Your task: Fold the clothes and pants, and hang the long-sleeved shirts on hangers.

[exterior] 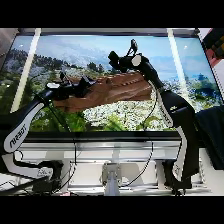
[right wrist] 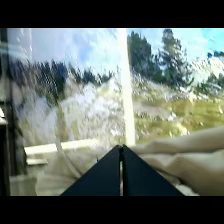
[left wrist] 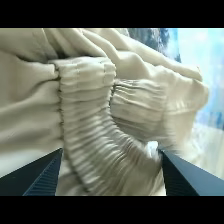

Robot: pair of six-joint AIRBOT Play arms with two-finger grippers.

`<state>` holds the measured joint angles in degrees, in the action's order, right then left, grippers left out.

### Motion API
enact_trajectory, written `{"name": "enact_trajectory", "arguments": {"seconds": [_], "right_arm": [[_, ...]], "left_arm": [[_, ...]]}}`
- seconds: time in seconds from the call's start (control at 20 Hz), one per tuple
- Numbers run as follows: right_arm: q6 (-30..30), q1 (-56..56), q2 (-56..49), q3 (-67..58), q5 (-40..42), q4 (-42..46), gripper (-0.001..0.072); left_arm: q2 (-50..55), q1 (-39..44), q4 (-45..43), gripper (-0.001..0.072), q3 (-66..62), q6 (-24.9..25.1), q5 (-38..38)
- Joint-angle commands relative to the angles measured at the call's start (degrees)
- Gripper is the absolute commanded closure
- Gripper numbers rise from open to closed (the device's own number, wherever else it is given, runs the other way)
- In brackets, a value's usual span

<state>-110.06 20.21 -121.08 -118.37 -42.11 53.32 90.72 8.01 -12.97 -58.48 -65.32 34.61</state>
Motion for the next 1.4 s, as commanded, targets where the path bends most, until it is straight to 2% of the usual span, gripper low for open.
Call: {"name": "enact_trajectory", "arguments": {"seconds": [0.0,0.05,0.15,0.25,0.35,0.5,0.6,0.65,0.8,1.0,1.1,1.25,1.35], "right_arm": [[14.9,-0.7,3.9,-0.1,-12.3,-0.5,0.0700],[20.0,-0.6,5.5,-0.1,-16.3,0.2,0.0700],[26.3,-0.5,9.3,-0.1,-25.1,6.0,0.0700],[28.6,-0.8,13.6,0.9,-31.1,14.4,0.0700],[29.0,-2.0,18.3,3.5,-32.5,20.7,0.0700],[29.2,-6.1,24.0,5.3,-32.5,22.0,0.0700],[29.3,-9.0,26.6,5.3,-32.5,22.0,0.0700],[29.3,-10.3,27.6,5.3,-32.5,22.0,0.0700],[29.3,-13.7,30.2,5.3,-32.5,21.9,0.0700],[30.1,-15.2,30.9,5.3,-33.8,22.0,0.0699],[30.1,-15.2,30.9,5.3,-34.2,21.9,0.0699],[30.1,-15.2,30.9,5.3,-34.4,21.9,0.0699],[30.1,-15.2,30.9,5.3,-34.4,21.9,0.0699]], "left_arm": [[-1.4,-0.9,1.6,0.0038,-0.1,5.4,2.8],[-3.0,-1.5,1.5,0.0037,-0.1,7.0,2.8],[-7.1,-4.0,1.4,0.0038,0.0,9.6,2.8],[-12.1,-8.3,0.0,0.0038,0.0,12.1,3.3],[-17.1,-14.0,-9.6,0.0038,0.0,11.9,4.3],[-21.7,-24.5,-29.4,0.0038,0.0,-1.0,11.1],[-21.4,-30.5,-39.1,0.0038,0.1,-4.9,18.2],[-20.7,-32.6,-41.2,0.0037,0.2,-5.0,21.1],[-16.6,-35.7,-42.0,0.0007,0.8,-4.9,23.5],[-8.1,-35.1,-41.8,0.0007,0.8,-4.7,23.5],[-3.7,-34.8,-37.6,0.0006,0.8,-0.8,23.5],[1.3,-34.8,-25.5,0.0006,0.8,7.1,23.5],[3.6,-34.6,-21.8,0.0005,0.8,9.1,23.5]]}}
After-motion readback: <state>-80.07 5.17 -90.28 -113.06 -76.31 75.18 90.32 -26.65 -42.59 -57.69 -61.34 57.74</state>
